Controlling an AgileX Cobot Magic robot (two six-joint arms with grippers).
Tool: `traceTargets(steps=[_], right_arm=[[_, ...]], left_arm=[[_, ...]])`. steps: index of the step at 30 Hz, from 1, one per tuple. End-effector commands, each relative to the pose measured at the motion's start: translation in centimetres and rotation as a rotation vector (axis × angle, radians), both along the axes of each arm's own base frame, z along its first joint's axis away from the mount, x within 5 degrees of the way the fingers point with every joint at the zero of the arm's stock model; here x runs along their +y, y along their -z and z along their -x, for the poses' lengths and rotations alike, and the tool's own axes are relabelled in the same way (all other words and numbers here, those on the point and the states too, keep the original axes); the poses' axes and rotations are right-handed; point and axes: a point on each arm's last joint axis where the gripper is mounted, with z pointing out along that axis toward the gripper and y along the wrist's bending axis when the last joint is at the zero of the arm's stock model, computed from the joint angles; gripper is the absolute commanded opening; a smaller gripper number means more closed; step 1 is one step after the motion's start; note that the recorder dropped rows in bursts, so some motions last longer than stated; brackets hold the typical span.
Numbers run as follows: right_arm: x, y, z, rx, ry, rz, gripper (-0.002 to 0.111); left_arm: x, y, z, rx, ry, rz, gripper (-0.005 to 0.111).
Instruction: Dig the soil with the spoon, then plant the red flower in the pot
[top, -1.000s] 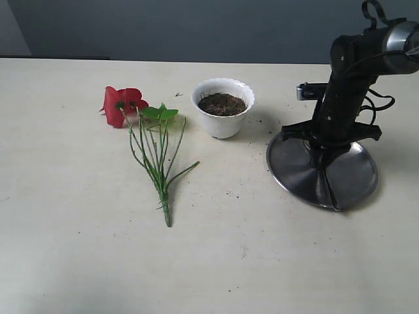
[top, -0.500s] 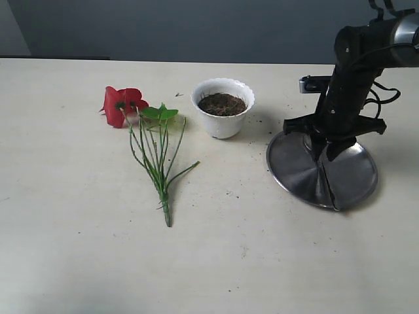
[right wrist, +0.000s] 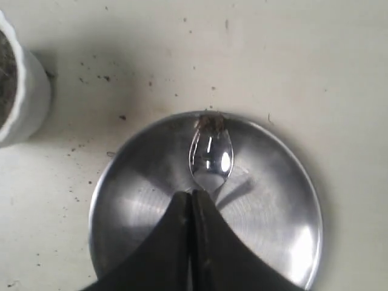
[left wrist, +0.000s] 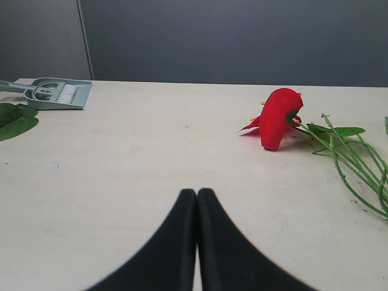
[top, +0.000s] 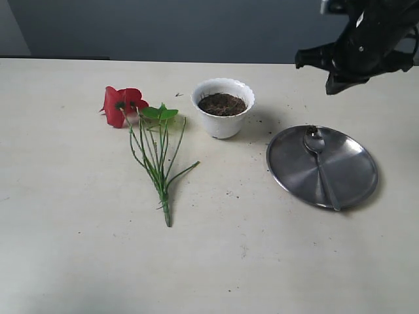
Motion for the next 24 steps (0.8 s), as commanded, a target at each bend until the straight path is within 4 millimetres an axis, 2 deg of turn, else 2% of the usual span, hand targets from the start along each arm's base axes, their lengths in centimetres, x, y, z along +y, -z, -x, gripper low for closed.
traceTargets(steps=[1,5,7,8,13,16,19,24], right_arm=[[-0.6,-4.3,1.3,-0.133,-0.015,-0.031,-0.001],[-1.1,-7.6,2.5,-0.251,-0.021,-0.067,-0.001],[-1.5,-10.1,3.6,-0.348,-0.023,-0.099,-0.001],[-1.8,-11.8,4.5,-0.407,-0.022,-0.119,-0.001],[-3.0,-16.3,8.1,-0.546,-0.021,-0.166,-0.001],[-3.6,-17.6,9.8,-0.583,-0.02,-0.181,-0.001],[-4.3,-18.2,11.7,-0.527,-0.017,-0.163,-0.001],[-4.9,-18.9,12.9,-0.537,-0.017,-0.15,-0.001]], left_arm=[[0.0,0.1,0.0,-0.004,0.002,-0.003,0.0],[0.0,0.1,0.0,-0.004,0.002,-0.003,0.0],[0.0,0.1,0.0,-0.004,0.002,-0.003,0.0],[0.0,0.1,0.0,-0.004,0.002,-0.003,0.0],[0.0,0.1,0.0,-0.004,0.002,-0.003,0.0],[0.0,0.1,0.0,-0.004,0.002,-0.003,0.0],[0.0,0.1,0.0,-0.004,0.002,-0.003,0.0],[0.0,0.1,0.0,-0.004,0.002,-0.003,0.0]])
